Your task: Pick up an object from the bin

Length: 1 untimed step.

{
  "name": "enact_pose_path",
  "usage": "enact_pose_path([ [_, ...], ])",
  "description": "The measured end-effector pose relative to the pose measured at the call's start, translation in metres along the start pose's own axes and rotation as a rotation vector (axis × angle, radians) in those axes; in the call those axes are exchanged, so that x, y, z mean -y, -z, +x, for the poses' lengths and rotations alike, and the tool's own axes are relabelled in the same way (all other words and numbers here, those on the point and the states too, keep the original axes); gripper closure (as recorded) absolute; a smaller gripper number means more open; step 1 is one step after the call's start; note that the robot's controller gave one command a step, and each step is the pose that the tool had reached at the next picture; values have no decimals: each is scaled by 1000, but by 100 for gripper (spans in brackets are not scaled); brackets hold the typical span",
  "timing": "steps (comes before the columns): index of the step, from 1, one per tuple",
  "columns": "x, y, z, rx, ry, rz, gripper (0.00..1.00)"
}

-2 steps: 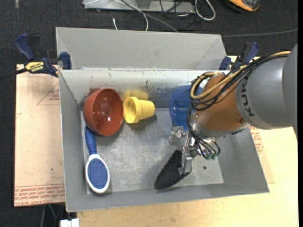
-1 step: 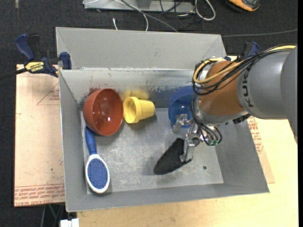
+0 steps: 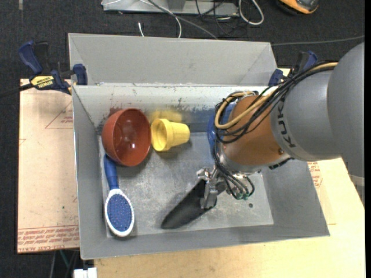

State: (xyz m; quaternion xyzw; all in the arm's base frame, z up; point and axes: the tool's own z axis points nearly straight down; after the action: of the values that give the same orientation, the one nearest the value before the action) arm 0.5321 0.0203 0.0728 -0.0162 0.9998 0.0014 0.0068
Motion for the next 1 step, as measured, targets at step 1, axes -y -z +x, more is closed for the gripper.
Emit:
enact_pose_path([
  [1,0,0,0,0,0,0,100],
])
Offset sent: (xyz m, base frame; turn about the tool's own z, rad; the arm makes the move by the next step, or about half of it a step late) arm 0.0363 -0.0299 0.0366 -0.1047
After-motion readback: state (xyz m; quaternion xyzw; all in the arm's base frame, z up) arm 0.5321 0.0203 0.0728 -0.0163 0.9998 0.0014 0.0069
